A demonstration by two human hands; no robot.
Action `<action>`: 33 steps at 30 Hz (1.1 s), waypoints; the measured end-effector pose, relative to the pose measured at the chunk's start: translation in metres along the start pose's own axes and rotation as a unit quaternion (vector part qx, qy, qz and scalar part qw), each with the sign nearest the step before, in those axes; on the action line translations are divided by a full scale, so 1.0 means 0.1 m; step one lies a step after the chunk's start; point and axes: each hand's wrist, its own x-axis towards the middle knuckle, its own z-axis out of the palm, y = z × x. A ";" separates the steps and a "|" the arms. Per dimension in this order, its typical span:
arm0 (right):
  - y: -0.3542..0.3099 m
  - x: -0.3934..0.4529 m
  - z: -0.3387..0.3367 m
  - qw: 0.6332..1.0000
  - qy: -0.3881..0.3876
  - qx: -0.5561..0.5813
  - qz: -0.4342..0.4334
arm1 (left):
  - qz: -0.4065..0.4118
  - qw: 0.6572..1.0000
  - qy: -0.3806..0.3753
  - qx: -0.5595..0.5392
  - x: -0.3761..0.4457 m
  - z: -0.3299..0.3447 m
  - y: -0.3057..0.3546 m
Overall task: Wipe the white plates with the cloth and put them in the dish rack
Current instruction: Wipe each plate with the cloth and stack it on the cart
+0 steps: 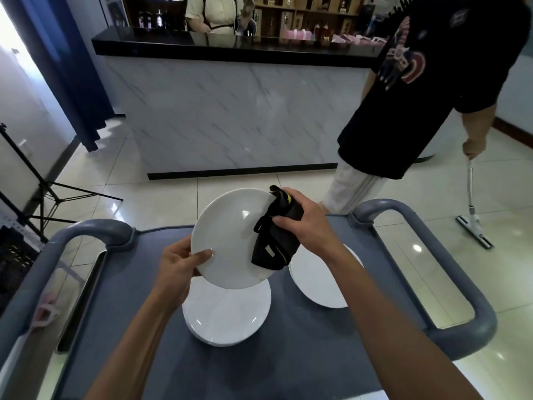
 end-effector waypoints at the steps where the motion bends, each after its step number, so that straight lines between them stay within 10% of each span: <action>1: 0.00 -0.01 0.00 1.000 0.004 0.009 -0.003 | 0.000 1.000 -0.002 0.002 0.01 0.00 0.01; 33: 0.19 -0.39 -0.02 0.941 0.106 -0.176 -0.270 | -0.159 0.983 0.094 -0.021 -0.09 0.25 -0.29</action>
